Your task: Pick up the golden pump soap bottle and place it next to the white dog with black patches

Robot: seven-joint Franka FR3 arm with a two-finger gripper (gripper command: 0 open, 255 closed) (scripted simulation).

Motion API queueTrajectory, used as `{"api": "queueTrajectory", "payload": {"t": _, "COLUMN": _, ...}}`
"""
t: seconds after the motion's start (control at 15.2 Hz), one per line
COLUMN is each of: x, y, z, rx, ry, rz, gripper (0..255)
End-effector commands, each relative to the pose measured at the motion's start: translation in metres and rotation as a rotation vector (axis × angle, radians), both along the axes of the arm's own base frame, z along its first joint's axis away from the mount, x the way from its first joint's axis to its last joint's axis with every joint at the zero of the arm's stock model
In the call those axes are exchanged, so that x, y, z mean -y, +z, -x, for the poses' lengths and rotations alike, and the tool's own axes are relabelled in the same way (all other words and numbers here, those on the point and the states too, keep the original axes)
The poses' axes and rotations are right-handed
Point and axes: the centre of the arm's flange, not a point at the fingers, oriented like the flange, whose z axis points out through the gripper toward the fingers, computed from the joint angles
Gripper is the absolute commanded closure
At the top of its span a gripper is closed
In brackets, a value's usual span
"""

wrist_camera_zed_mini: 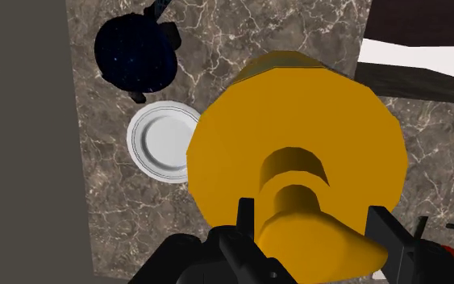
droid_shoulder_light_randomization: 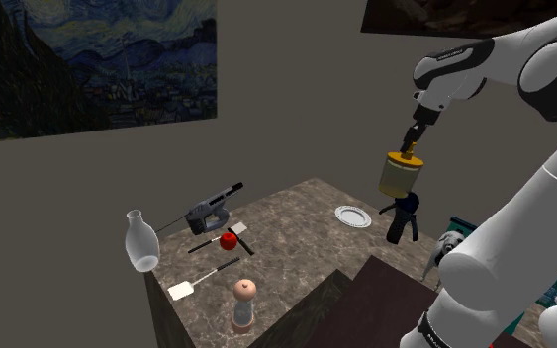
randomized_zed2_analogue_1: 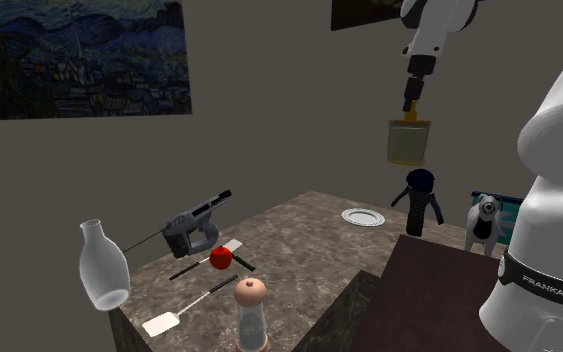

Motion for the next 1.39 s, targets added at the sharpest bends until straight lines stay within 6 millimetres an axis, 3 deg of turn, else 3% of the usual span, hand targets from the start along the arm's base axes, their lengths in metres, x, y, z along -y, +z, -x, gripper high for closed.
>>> {"api": "queueTrajectory", "payload": {"t": 0.0, "x": 0.016, "y": -0.001, "z": 0.023, "rx": 0.001, "ry": 0.002, "rz": 0.000, "gripper": 255}}
{"api": "queueTrajectory", "payload": {"t": 0.26, "x": 0.048, "y": -0.001, "z": 0.061, "rx": 0.001, "ry": 0.002, "rz": 0.000, "gripper": 255}}
{"api": "queueTrajectory", "payload": {"t": 1.32, "x": 0.048, "y": -0.085, "z": 0.061, "rx": 0.001, "ry": 0.002, "rz": 0.000, "gripper": 255}}
